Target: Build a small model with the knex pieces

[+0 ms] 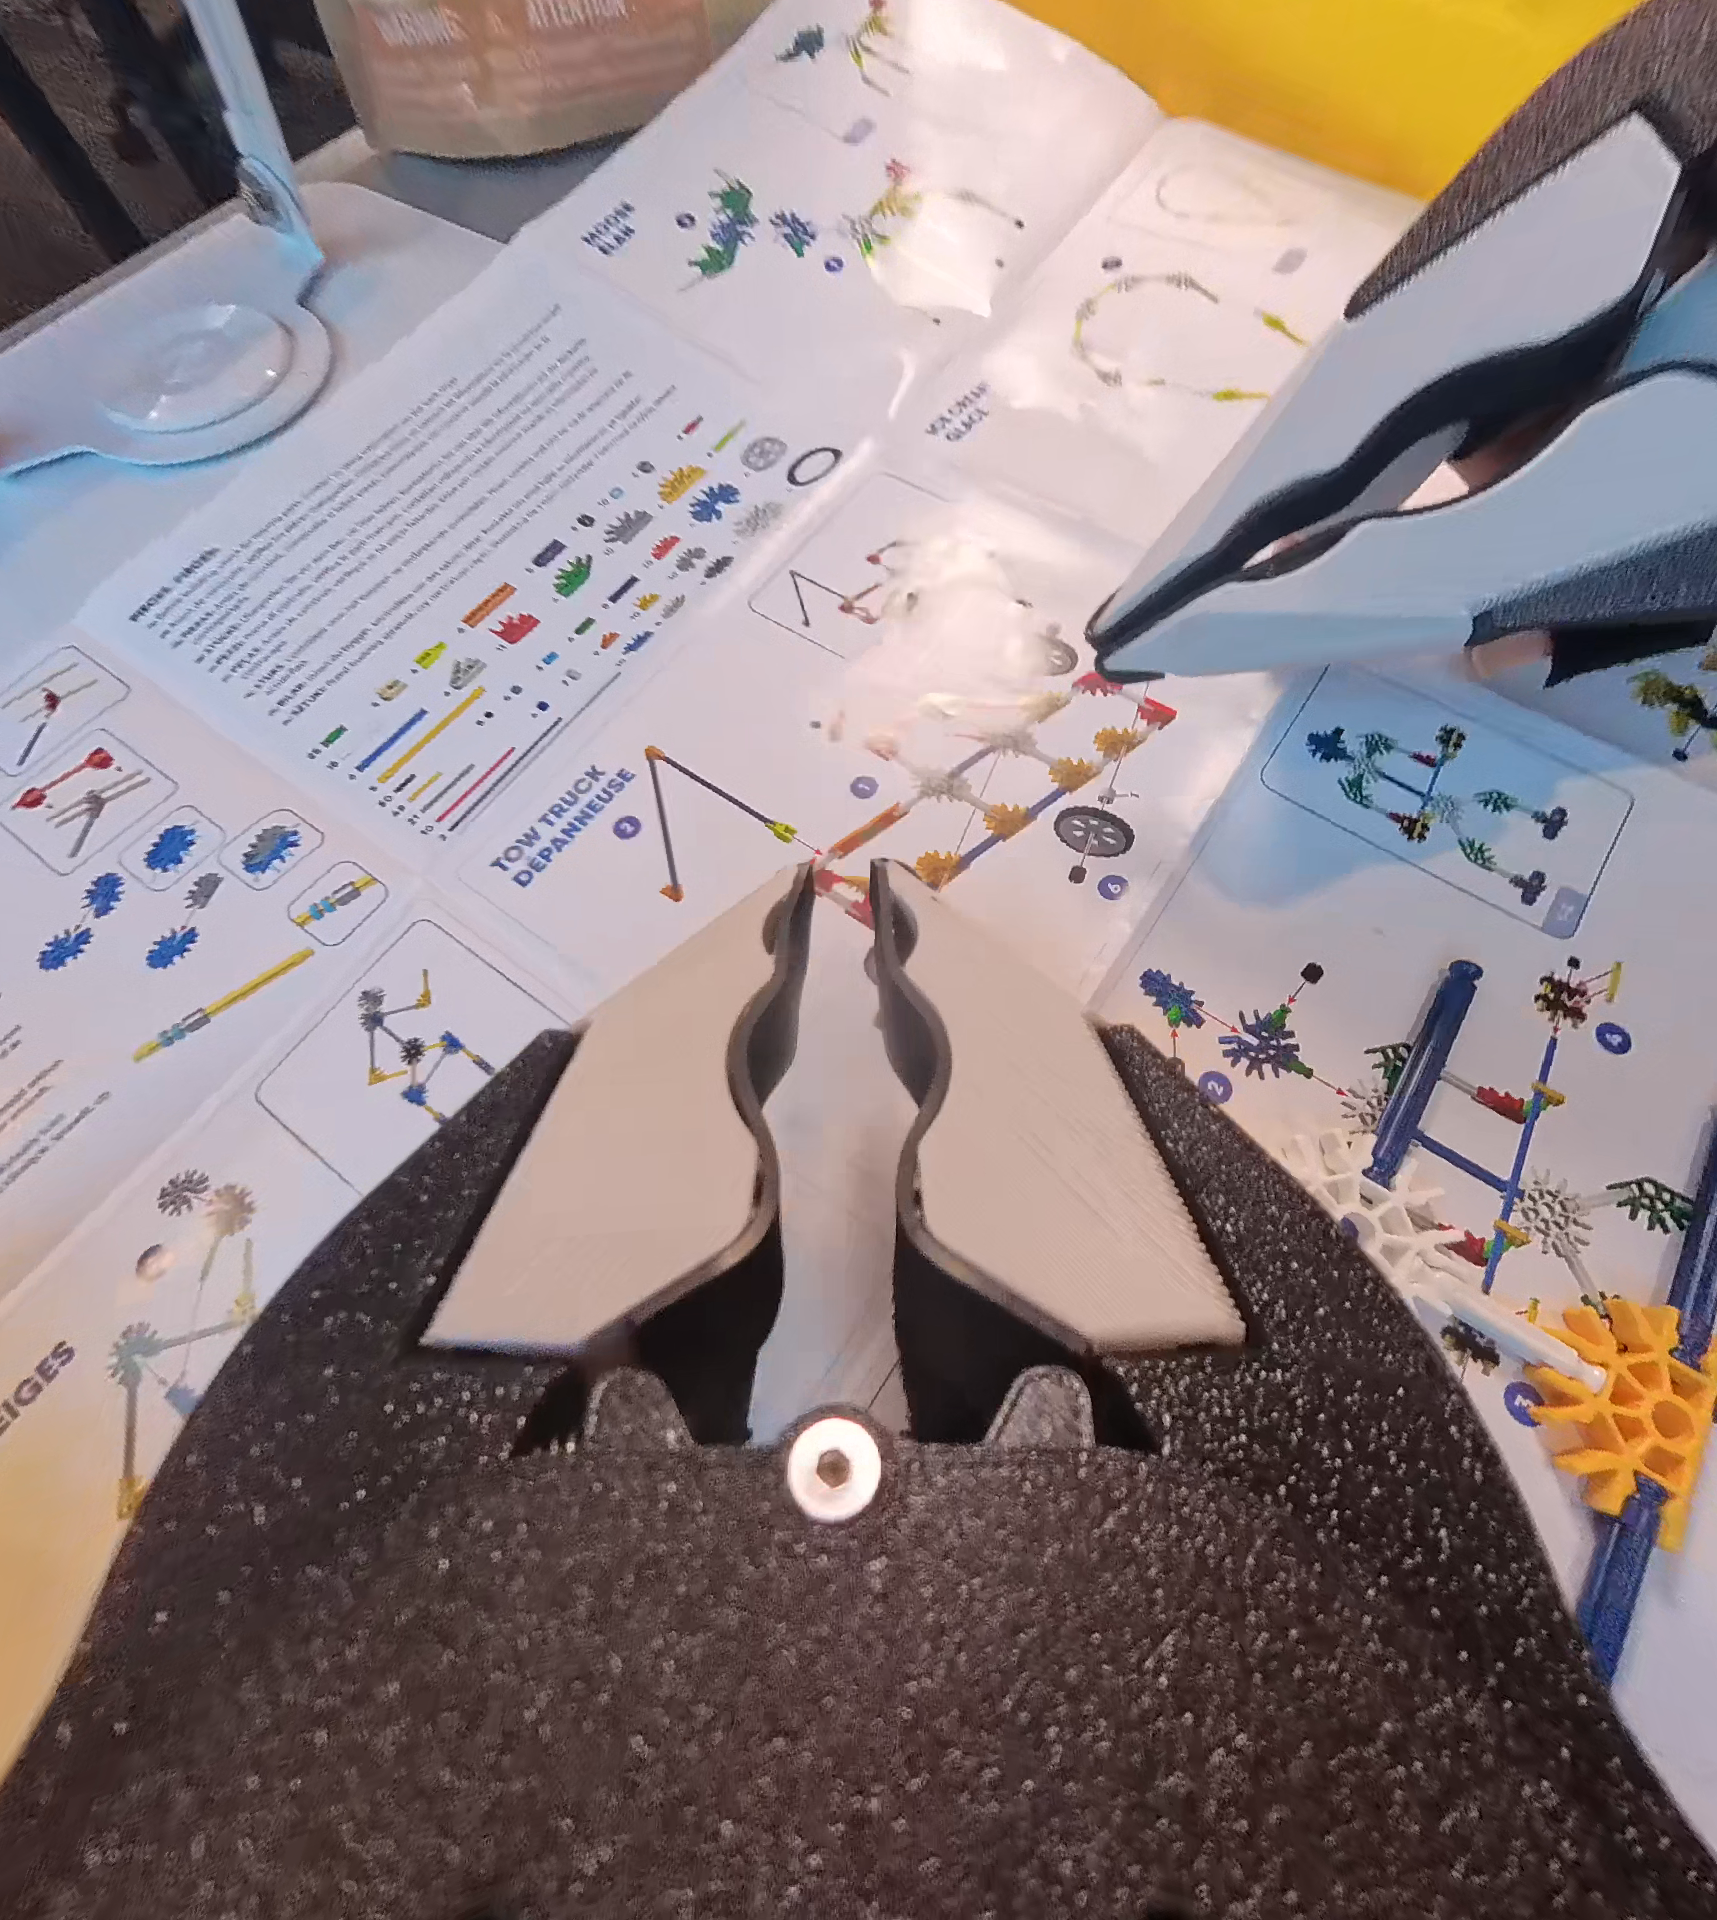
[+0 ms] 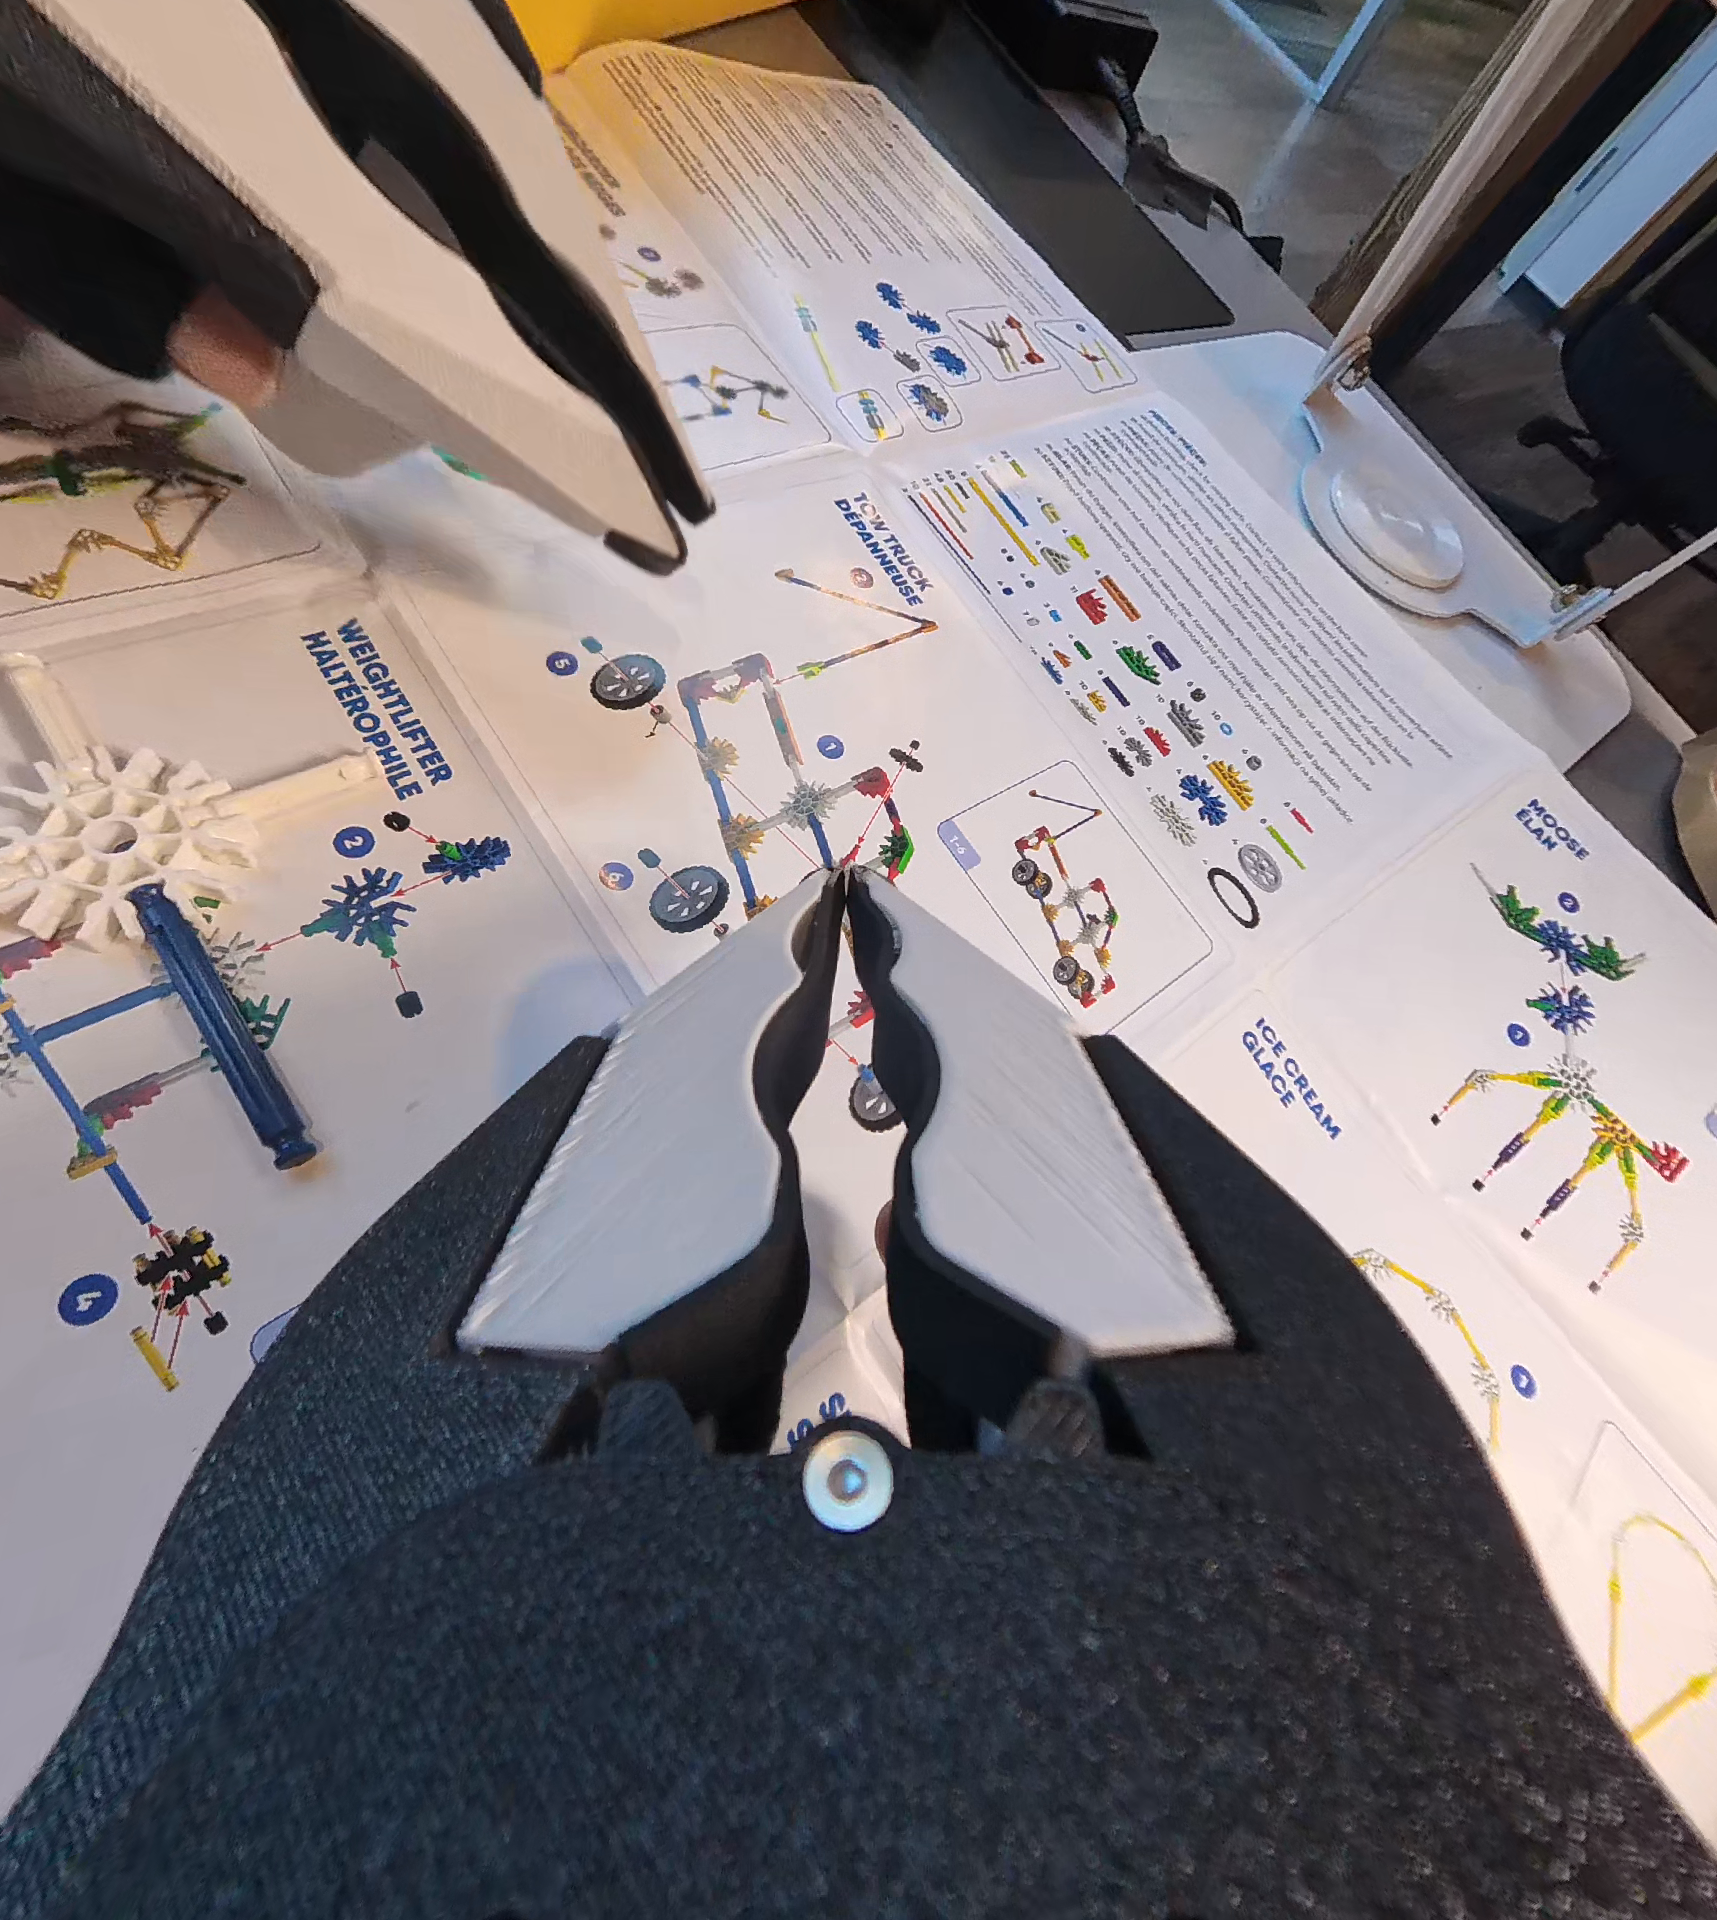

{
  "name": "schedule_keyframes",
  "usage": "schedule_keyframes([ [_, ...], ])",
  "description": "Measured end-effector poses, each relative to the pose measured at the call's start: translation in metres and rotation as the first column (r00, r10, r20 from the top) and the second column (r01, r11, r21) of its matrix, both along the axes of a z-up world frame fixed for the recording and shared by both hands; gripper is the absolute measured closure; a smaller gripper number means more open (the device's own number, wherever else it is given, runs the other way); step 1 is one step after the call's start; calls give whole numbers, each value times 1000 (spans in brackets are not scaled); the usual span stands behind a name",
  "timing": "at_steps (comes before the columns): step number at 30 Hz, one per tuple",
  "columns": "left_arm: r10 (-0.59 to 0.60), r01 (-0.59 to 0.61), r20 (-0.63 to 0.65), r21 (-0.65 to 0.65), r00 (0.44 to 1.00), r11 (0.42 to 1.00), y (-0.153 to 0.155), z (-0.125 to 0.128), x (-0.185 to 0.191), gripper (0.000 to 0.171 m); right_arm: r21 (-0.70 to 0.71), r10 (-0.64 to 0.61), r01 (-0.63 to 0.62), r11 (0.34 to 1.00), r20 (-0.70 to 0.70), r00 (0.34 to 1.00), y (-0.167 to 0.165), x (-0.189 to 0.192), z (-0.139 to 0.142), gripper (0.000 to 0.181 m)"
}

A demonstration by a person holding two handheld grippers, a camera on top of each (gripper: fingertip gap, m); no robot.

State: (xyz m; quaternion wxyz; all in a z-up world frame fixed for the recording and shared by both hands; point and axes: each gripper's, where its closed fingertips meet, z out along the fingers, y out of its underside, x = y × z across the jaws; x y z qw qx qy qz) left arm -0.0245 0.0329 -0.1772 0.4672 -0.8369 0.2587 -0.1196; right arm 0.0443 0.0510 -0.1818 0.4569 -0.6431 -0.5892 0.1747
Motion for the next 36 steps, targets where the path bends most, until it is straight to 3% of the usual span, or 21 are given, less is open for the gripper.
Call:
schedule_keyframes([
  [5,12,-13,15,38,1000,999,-5,17,-16,155,-4,35,-35,999,66,997,-7,0,-9,181],
  [11,-80,77,-67,-56,995,995,-19,-4,-3,163,19,56,-59,998,138,989,-15,-1,-15,181],
  [23,-126,99,-201,-137,971,986,0,-34,23,171,10,54,-58,998,221,974,-15,-1,-27,181],
  [36,-106,89,-172,-104,979,991,2,-31,20,171,38,30,-37,999,173,985,-10,-2,-19,181],
])
